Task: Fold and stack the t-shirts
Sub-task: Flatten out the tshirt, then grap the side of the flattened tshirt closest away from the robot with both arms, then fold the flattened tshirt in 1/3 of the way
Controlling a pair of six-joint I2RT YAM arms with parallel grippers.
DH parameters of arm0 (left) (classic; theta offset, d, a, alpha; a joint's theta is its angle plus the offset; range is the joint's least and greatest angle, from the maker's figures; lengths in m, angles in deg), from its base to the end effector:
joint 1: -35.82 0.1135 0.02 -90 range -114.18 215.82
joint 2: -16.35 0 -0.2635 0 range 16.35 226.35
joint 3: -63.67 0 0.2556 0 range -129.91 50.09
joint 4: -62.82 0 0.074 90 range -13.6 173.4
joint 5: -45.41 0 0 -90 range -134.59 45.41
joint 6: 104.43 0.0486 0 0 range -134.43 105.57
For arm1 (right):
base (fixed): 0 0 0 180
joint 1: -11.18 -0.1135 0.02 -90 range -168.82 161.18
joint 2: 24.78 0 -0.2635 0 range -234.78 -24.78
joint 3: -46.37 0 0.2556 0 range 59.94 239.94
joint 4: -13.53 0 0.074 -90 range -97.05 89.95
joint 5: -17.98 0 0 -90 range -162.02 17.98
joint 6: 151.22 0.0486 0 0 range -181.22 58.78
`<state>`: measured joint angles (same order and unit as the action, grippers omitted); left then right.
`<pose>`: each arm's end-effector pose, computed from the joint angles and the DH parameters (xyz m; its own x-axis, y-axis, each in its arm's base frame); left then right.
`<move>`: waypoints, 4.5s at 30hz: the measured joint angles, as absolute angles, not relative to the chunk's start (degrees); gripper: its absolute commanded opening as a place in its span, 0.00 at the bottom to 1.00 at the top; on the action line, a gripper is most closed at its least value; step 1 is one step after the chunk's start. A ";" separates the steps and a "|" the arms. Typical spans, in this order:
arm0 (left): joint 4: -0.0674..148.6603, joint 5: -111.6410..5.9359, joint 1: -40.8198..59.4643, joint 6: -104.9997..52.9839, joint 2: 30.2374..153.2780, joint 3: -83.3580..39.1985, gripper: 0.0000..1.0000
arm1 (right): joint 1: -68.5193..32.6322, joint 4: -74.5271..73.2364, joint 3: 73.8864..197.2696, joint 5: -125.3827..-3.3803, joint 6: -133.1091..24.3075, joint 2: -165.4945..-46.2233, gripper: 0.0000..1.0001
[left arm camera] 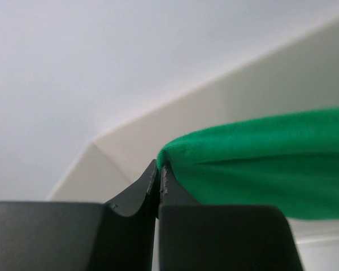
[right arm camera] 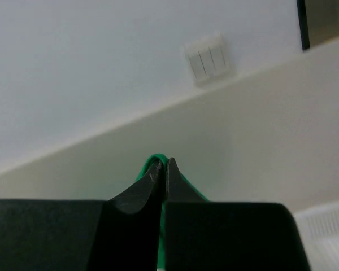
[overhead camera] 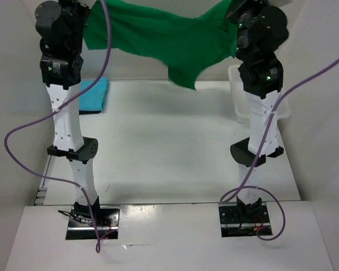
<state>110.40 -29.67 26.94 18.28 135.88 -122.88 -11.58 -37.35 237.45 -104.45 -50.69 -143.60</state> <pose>0.3613 -0.0438 0.6183 0.2277 0.4929 -0.8398 -0.2540 0.8626 0.4375 0.3162 0.1044 0.6297 0.3550 0.3162 -0.8798 0.0703 0.9294 0.3624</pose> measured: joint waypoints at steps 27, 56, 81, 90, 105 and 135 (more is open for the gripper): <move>129.76 -46.04 26.39 29.12 97.21 -24.10 0.00 | -32.78 -60.39 128.28 -102.87 -15.98 -99.93 0.00; 129.68 -32.91 26.98 11.96 89.06 -0.39 0.00 | -20.10 -52.01 137.24 -98.48 -21.75 -123.58 0.00; 116.43 -27.05 31.16 0.16 108.31 -3.76 0.19 | -17.00 -45.55 151.10 -102.35 -36.57 -142.75 0.26; 115.95 -27.34 34.91 0.64 111.07 -7.60 0.78 | -10.44 -45.85 150.95 -100.01 -31.98 -138.69 0.73; 118.70 -31.62 35.99 4.07 106.78 -1.83 0.92 | -4.19 -44.52 108.52 -75.71 -9.56 -111.93 0.48; 122.77 -24.97 31.77 6.61 116.53 -5.72 0.62 | 1.29 -48.76 113.40 -85.45 -3.74 -100.85 0.47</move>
